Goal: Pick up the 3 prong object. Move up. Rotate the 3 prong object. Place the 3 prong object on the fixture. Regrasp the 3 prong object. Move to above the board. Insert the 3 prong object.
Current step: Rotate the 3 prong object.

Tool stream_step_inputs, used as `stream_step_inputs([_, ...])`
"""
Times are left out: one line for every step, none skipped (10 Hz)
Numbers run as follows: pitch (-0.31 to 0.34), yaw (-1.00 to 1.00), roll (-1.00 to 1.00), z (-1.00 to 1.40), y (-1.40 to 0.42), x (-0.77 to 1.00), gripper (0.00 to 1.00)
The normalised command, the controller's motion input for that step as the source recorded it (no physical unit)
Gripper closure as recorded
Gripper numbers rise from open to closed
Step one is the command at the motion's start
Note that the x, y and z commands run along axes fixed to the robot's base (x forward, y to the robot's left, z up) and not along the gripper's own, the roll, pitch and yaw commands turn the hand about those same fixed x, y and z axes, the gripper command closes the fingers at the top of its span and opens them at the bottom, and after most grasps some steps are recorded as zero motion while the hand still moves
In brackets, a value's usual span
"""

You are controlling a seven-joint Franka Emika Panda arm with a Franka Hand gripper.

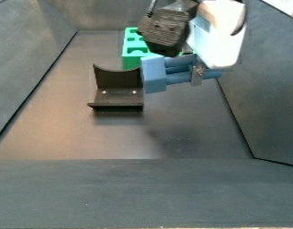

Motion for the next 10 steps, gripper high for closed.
stream_step_inputs([-0.002,-1.0,0.0,-0.01,0.01,0.0,1.0])
stream_step_inputs([-0.002,-1.0,0.0,-0.01,0.01,0.0,1.0])
stream_step_inputs([-0.002,-1.0,0.0,-0.01,0.01,0.0,1.0])
stream_step_inputs([-0.002,-1.0,0.0,-0.01,0.01,0.0,1.0])
stream_step_inputs([-0.002,-1.0,0.0,-0.01,0.01,0.0,1.0])
stream_step_inputs([-0.002,-1.0,0.0,-0.01,0.01,0.0,1.0])
stream_step_inputs([-0.002,-1.0,0.0,-0.01,0.01,0.0,1.0])
stream_step_inputs([-0.002,-1.0,0.0,-0.01,0.01,0.0,1.0])
stream_step_inputs([-0.002,-1.0,0.0,-0.01,0.01,0.0,1.0])
stream_step_inputs([-0.002,-1.0,0.0,-0.01,0.01,0.0,1.0])
